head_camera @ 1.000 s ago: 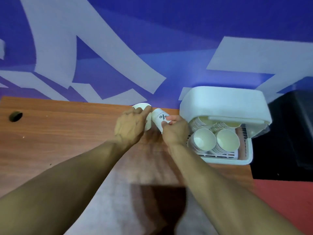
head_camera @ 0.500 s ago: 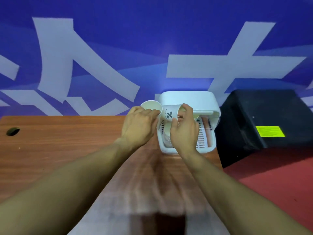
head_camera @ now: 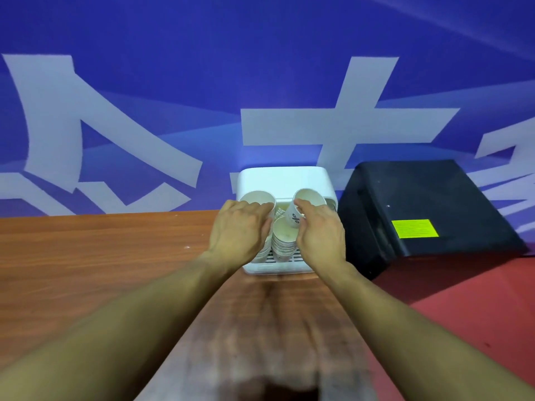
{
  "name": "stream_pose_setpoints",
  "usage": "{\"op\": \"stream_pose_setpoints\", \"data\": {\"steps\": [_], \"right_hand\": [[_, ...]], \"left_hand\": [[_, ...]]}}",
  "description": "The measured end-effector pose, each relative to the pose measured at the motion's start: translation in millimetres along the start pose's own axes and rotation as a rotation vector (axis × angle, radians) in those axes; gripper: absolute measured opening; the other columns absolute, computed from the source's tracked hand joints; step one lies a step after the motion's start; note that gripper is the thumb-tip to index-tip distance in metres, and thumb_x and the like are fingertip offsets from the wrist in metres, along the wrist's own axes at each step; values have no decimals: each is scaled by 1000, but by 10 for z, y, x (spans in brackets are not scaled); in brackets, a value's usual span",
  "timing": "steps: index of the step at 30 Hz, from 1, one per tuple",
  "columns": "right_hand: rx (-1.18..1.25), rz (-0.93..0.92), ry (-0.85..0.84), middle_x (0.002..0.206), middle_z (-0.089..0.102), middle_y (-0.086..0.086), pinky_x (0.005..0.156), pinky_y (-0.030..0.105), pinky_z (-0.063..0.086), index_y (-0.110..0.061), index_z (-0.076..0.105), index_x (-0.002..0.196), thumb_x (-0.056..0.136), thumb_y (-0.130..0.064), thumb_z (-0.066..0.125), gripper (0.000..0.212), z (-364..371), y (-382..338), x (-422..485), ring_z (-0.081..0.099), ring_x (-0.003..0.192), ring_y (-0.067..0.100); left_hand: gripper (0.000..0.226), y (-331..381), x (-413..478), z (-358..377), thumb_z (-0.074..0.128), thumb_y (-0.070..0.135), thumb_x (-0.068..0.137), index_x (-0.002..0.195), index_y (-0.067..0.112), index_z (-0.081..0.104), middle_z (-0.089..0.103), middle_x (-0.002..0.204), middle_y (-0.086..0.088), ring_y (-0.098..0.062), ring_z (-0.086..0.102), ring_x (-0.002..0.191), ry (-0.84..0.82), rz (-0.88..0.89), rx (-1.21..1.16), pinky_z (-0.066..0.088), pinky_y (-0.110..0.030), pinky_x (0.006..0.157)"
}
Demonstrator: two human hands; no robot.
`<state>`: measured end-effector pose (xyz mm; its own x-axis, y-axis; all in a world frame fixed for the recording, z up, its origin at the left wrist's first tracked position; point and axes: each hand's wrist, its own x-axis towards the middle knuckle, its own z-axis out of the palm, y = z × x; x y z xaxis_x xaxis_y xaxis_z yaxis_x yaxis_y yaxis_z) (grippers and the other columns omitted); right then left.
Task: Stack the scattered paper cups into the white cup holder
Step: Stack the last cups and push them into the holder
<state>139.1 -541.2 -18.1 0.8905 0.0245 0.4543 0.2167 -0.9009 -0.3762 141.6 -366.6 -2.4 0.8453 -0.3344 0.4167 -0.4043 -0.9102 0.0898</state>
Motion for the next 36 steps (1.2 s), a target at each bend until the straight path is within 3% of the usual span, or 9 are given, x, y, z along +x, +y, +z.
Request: {"op": "stream_pose_setpoints", "data": {"steps": [7,10,17,20,27,30,33,36], "right_hand": [[-178,-166,-485,88,65,5,64,32,32,-21,59,118,76,-1,51,47,304,75,-11,57,86,28],[-162,-193,-579,97,64,4,70,35,37,-20,53,124,79,-6,51,48,440,151,-63,57,92,29],[-128,-193,-555,97,58,3,68,35,35,-18,59,111,72,-7,58,40,661,231,-24,54,90,28],[-118,-186,-553,98,57,4,70,35,36,-17,58,112,72,-8,57,41,684,248,-5,53,91,29],[-96,-145,-559,100,58,6,78,39,41,-16,58,119,71,-7,57,48,730,241,-48,53,92,30],[-89,-128,-558,104,57,5,78,38,41,-17,57,121,71,-8,58,51,716,245,-43,52,93,30],[-90,-124,-553,105,55,4,76,36,37,-17,57,118,71,-9,59,47,698,235,-46,50,94,29],[-82,-115,-532,102,55,5,73,36,36,-16,59,112,69,-8,60,44,708,237,-57,50,90,29]], "left_hand": [[11,-185,-21,105,52,29,91,98,24,59,65,73,0,-28,58,69,-45,-57,42,35,-35,68],[9,-236,-30,165,54,27,91,98,24,59,65,72,0,-28,58,69,-58,-70,51,33,-35,66],[20,-250,20,399,52,27,92,108,24,63,65,75,2,-27,59,72,-105,-40,-6,39,-36,69],[27,-234,41,502,55,28,90,115,24,64,65,76,3,-27,59,72,-116,-13,-33,43,-36,70],[20,-236,-34,616,55,27,92,108,23,65,62,73,2,-28,58,69,-162,53,-55,46,-39,64],[19,-239,-51,639,58,22,91,109,23,64,59,71,2,-29,56,67,-224,59,-57,41,-33,59],[30,-214,-52,633,67,13,81,110,22,64,55,69,4,-26,53,65,-269,64,-23,26,-27,56],[39,-202,-55,642,67,9,77,114,21,64,56,71,3,-26,53,66,-303,63,-22,23,-27,56]]}}
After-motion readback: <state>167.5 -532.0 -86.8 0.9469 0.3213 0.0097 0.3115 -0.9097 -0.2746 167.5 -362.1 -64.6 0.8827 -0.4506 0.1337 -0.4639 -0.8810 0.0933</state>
